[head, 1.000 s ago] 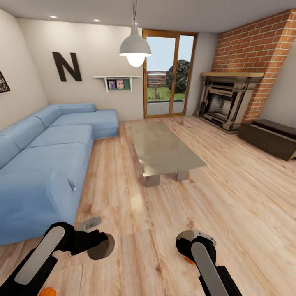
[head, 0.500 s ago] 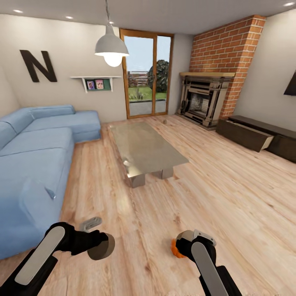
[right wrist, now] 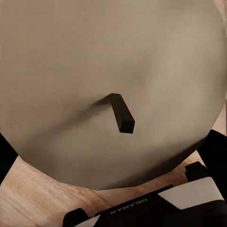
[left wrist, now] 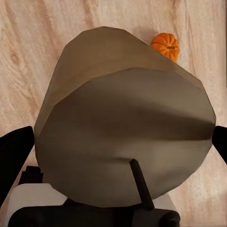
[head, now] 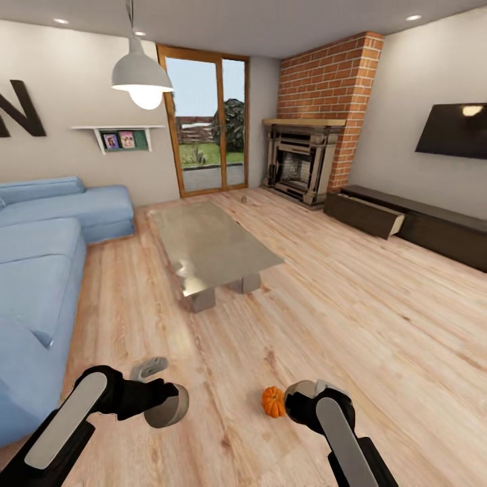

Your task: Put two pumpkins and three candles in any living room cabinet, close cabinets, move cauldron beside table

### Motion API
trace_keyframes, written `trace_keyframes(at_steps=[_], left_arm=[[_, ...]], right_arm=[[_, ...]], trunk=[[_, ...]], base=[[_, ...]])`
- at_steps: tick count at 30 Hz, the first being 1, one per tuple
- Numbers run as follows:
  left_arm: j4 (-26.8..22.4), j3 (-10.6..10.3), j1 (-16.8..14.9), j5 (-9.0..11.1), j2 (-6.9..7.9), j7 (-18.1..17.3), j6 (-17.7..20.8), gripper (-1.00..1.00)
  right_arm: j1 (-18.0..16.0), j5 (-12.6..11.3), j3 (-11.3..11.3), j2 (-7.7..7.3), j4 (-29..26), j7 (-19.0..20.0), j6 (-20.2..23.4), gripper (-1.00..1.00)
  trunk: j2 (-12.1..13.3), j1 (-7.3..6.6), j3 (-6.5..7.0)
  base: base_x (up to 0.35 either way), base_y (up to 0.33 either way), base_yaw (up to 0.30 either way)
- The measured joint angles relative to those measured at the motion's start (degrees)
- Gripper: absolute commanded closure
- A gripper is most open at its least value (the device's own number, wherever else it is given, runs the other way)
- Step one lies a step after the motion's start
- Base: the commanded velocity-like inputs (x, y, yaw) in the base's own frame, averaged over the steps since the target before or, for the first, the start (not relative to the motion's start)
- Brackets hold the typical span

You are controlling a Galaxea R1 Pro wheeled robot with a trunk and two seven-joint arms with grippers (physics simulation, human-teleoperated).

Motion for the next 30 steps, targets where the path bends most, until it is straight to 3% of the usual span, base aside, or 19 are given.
trace_keyframes(at_steps=[30], left_arm=[[0.0,-0.1,0.0,-0.1,0.0,0.0,0.0,1.0]], right_arm=[[0.0,-0.2,0.0,-0.06,0.1,-0.1,-2.3,1.0]], trunk=[[0.0,0.0,-0.91]], base=[[0.0,0.0,-0.261]])
